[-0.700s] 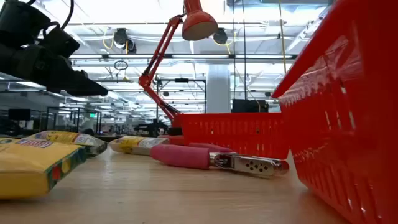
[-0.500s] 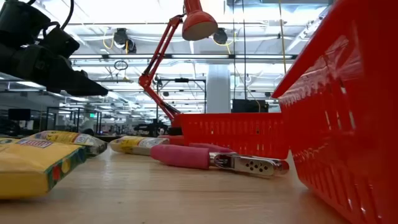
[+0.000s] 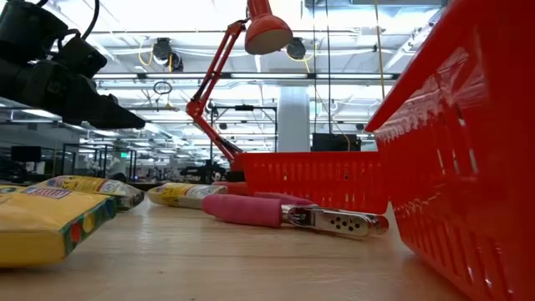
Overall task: Pick & Place School Supplies
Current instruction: Put the yellow crayon pack into the top red basket
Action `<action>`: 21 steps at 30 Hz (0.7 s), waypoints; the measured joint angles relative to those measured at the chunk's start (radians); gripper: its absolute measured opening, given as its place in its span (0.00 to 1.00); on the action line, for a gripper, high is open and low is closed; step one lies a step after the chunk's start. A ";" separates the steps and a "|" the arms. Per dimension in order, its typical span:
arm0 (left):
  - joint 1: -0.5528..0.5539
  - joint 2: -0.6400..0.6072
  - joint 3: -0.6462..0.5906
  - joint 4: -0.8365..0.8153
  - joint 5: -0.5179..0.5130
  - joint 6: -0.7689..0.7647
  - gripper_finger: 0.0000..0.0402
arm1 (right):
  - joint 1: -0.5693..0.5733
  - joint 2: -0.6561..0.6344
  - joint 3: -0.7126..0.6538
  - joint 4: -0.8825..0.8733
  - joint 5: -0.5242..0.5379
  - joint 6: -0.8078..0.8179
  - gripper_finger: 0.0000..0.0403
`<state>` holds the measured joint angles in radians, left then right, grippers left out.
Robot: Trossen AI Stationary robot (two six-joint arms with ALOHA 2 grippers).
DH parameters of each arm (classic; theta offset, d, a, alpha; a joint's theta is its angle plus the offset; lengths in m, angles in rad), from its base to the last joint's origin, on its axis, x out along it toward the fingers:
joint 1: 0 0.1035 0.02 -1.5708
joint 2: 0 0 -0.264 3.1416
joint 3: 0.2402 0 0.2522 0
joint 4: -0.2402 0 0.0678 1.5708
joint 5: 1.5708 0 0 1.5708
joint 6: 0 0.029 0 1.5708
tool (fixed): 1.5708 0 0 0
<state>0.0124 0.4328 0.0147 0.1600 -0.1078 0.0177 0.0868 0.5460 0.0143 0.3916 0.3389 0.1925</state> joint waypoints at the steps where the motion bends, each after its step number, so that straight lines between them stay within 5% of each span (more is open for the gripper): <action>1: 0.000 0.000 0.000 0.000 0.000 0.000 0.61 | 0.000 0.012 0.002 0.000 0.000 -0.006 0.50; 11: 0.000 0.000 0.001 -0.001 -0.009 0.006 0.61 | 0.000 0.310 0.247 -0.192 -0.002 -0.068 0.50; 21: 0.000 0.001 0.001 -0.010 -0.013 0.003 0.61 | -0.036 0.628 0.673 -0.733 0.031 -0.182 0.50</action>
<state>0.0125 0.4339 0.0158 0.1505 -0.1207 0.0206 0.0508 1.1739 0.6871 -0.3411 0.3697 0.0105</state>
